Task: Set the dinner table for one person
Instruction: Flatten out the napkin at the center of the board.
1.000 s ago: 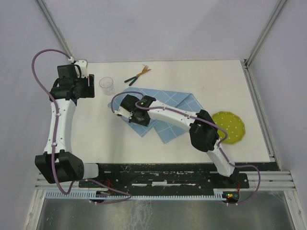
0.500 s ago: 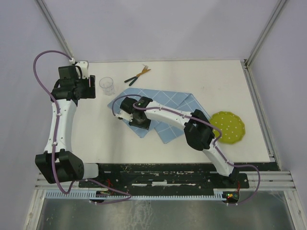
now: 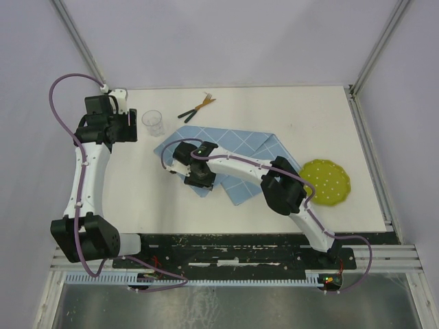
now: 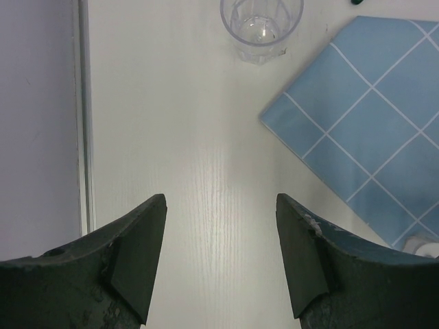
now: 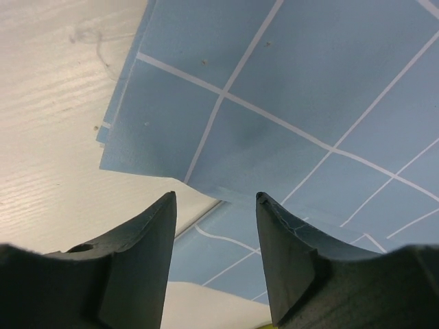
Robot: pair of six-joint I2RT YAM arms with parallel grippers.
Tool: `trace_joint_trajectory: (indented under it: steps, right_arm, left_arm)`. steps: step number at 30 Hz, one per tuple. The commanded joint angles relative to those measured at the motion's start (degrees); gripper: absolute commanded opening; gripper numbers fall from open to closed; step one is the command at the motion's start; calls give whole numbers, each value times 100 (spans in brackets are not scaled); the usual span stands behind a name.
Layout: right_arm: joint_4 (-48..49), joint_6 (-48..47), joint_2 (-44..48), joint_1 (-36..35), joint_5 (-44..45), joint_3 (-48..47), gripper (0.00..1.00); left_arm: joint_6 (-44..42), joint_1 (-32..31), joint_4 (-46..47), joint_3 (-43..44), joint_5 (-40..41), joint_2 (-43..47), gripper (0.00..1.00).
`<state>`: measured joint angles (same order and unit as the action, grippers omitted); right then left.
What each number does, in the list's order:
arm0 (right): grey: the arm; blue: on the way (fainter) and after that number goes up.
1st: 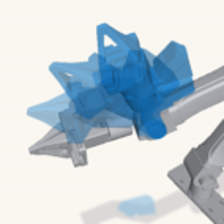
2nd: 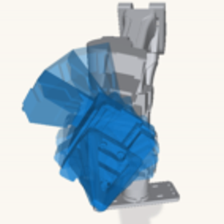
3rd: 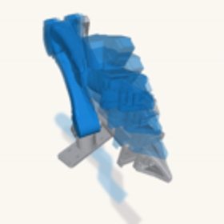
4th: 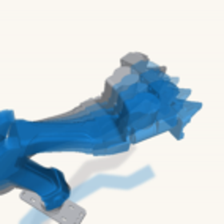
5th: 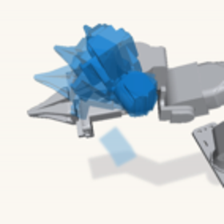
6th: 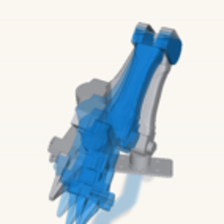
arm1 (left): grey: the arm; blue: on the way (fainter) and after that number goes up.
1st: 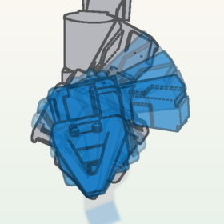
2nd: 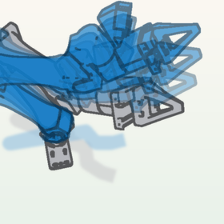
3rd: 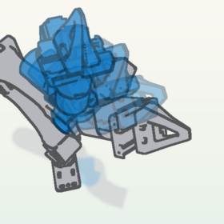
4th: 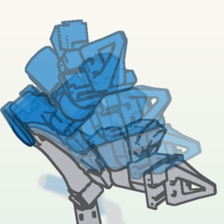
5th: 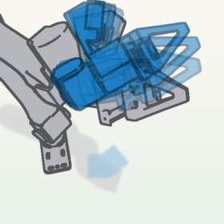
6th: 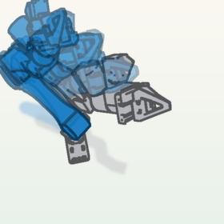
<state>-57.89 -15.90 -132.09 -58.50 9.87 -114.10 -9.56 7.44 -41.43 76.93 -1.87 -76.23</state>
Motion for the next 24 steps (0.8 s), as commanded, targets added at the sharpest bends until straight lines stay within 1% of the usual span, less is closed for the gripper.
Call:
trace_joint_trajectory:
  steps: [1,5,10,20,24]
  right_arm:
    - [81,204,-99,-44,-339,-490,59]
    - [-61,228,-260,-161,-386,-875,59]
    - [-122,253,-377,-285,-559,-1071,60]
    - [-97,570,-536,-310,-901,-956,60]
    - [-7,604,-568,-310,-797,-846,61]
  left_arm:
    - [-64,29,143,15,-45,148,72]
    - [-70,33,109,-16,-18,205,72]
    - [-47,32,133,-113,12,272,72]
    - [-113,35,144,-169,5,363,72]
    - [-100,38,144,-137,-19,355,72]
